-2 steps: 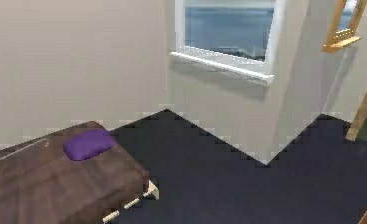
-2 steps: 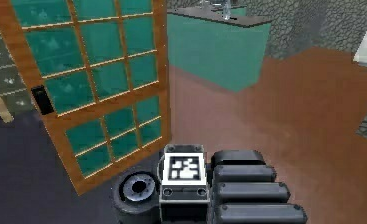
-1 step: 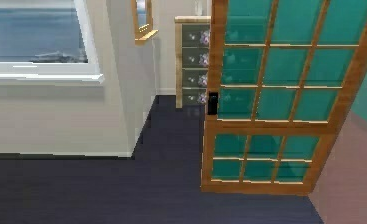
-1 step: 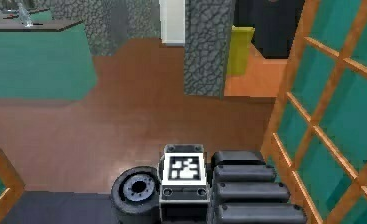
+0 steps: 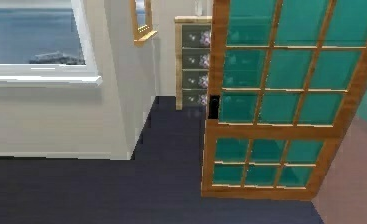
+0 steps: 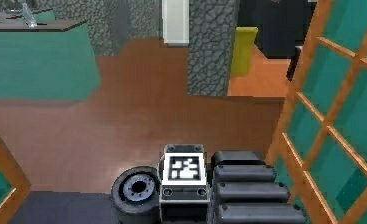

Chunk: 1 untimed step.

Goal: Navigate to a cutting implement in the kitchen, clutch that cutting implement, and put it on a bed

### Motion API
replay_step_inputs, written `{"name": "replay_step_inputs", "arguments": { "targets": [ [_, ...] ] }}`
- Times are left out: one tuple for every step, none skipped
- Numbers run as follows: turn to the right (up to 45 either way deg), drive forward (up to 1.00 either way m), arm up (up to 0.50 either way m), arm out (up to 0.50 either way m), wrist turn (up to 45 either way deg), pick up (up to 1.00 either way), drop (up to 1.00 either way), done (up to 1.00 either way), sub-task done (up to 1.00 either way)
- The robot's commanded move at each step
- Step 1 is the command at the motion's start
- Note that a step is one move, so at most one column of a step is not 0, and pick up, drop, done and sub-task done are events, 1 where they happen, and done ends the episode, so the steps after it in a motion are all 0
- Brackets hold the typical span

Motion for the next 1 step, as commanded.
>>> {"name": "replay_step_inputs", "arguments": {
  "targets": [
    [-45.0,0.00,0.00,0.00,0.0,0.00,0.00,0.00,0.00]
  ]
}}
